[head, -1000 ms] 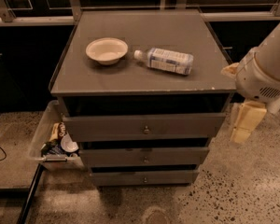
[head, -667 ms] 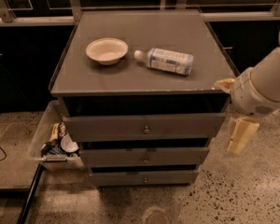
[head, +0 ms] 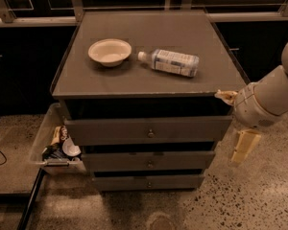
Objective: Open top drawer
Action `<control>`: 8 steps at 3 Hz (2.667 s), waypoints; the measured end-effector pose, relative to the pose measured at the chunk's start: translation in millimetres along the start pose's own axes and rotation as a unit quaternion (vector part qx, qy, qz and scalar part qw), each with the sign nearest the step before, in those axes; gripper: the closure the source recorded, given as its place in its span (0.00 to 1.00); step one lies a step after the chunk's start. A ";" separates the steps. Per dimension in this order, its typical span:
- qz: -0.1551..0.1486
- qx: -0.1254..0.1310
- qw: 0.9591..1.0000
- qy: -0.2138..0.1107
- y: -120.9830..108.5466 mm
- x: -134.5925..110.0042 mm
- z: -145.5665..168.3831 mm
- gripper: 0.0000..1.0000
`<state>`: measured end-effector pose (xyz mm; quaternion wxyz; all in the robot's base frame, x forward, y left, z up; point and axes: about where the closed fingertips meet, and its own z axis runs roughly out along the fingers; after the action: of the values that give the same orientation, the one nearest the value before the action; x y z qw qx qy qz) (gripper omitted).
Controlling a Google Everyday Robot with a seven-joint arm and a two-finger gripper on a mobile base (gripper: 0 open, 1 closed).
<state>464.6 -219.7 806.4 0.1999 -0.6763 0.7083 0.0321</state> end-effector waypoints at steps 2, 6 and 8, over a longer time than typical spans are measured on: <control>-0.006 0.005 1.000 0.002 -9.2 17.0 46.3 0.00; -0.106 0.020 0.992 -0.069 -62.7 27.5 156.6 0.00; -0.107 0.002 0.990 -0.087 -64.0 31.6 177.6 0.00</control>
Offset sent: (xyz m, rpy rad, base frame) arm 0.0437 -0.0055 -0.0861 -0.0089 -0.0673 0.0225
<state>569.2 -198.8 647.5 0.2641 -0.7426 0.6117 0.0678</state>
